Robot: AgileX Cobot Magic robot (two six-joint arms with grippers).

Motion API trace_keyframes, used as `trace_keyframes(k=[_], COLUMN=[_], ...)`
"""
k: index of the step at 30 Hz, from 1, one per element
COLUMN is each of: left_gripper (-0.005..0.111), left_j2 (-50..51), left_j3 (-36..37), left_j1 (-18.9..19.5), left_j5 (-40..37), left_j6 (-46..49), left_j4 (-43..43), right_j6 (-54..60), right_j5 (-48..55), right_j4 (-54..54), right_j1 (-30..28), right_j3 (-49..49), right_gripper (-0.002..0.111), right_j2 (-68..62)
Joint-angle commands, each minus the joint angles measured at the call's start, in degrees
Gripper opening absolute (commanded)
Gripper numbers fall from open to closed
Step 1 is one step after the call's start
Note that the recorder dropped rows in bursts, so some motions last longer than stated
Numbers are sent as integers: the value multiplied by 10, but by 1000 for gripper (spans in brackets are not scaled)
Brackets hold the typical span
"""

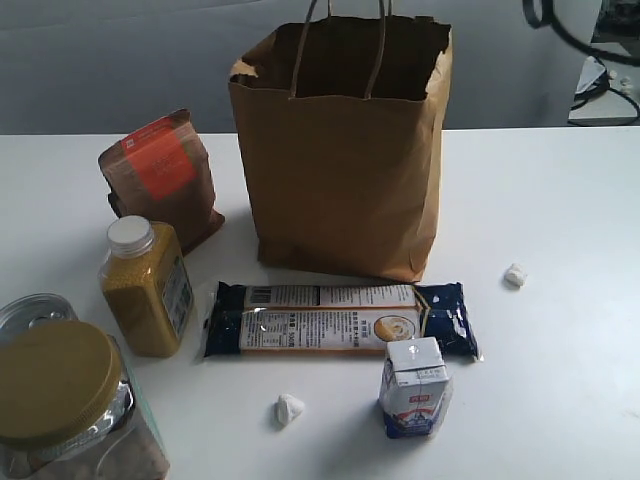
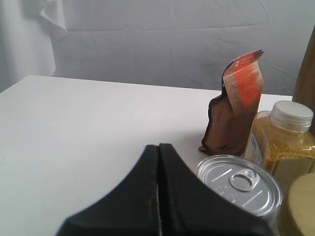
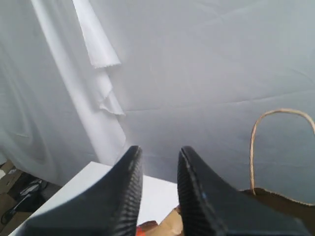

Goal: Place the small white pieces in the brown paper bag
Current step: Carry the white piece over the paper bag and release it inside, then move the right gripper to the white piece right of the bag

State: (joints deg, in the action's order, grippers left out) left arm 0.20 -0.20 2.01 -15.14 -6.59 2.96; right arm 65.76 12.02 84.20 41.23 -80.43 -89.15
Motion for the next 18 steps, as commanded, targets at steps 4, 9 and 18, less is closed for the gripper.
trace_keyframes(k=[4, 9, 18], left_gripper=[0, 0, 0], left_j2=[-2, -2, -2], left_j3=[2, 2, 2], left_j1=[-3, -3, -3], left_j5=[1, 1, 1], left_j6=[-3, -3, -3], left_j4=[-4, -4, -4], right_j6=[-17, 113, 317], right_j5=[-129, -266, -445], right_j4=[-52, 34, 157], right_j1=[0, -1, 0], right_j3=[88, 220, 283], right_gripper=[0, 0, 0], right_j2=[85, 114, 64])
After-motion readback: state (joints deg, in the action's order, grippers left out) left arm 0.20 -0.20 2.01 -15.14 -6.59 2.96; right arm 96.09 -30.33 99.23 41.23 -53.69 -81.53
